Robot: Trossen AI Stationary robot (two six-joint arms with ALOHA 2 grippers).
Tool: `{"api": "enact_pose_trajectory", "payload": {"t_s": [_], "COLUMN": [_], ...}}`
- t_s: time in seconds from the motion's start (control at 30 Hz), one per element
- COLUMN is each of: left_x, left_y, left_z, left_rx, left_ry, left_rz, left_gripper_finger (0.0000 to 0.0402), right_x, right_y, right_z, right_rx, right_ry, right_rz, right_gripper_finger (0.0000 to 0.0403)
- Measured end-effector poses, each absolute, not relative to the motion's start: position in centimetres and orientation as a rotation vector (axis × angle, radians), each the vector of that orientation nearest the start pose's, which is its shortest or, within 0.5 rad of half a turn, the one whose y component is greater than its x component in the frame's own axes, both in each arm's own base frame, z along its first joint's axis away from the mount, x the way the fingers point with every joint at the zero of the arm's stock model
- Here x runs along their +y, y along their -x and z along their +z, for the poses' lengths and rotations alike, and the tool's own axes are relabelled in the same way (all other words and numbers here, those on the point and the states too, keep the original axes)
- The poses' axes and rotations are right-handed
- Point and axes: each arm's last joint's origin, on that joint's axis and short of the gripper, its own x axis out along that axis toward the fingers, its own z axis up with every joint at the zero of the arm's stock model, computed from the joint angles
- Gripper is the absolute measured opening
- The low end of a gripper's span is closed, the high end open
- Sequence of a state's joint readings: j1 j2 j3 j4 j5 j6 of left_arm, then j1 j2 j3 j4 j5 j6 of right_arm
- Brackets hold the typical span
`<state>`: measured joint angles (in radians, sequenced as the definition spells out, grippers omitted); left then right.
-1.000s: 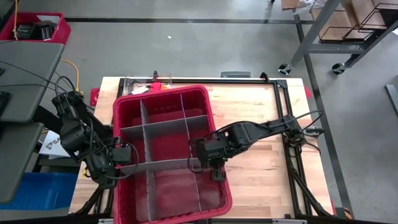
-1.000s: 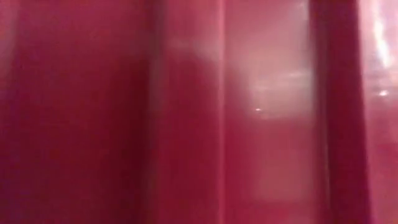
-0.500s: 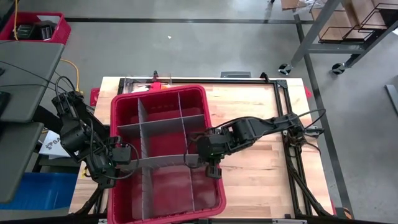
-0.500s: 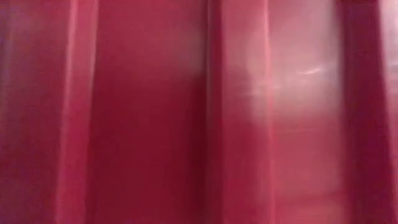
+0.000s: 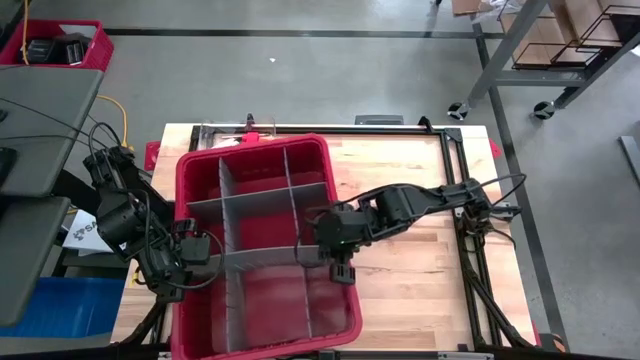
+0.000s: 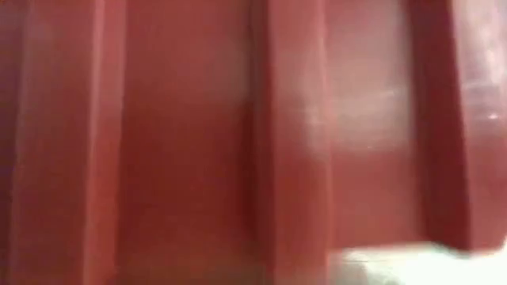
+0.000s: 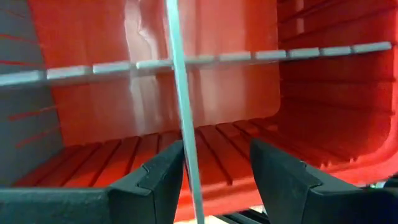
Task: Sort blocks
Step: Assemble the bin divider into the red bin
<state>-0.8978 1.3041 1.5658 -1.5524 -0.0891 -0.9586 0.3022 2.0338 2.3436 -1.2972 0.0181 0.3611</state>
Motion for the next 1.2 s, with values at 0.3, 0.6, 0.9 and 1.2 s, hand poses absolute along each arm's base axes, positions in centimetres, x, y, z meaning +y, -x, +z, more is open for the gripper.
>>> {"api": "enact_pose_trajectory", "payload": {"t_s": [0.3, 0.6, 0.9, 1.2], "left_x": [-15.3, -15.3, -15.3, -14.1], "left_y": [-12.5, -12.6, -12.8, -13.7], "left_z": [38.7, 38.6, 38.4, 38.7], "left_rx": [1.322, 1.310, 1.377, 1.415], "left_ry": [0.153, 0.145, 0.115, 0.145], "left_rz": [-0.084, -0.071, -0.125, -0.144], "left_gripper_finger": [0.0180, 0.0180, 0.0135, 0.0012], "right_x": [11.7, 10.4, 9.9, 10.0], "right_y": [-39.4, -39.8, -39.7, -39.3], "right_z": [37.9, 39.2, 39.7, 39.8], "right_rx": [1.088, 0.979, 0.957, 0.969], "right_ry": [-0.268, -0.332, -0.334, -0.312], "right_rz": [0.082, -0.008, -0.009, 0.003], "right_gripper_finger": [0.0000, 0.0000, 0.0000, 0.0000]}}
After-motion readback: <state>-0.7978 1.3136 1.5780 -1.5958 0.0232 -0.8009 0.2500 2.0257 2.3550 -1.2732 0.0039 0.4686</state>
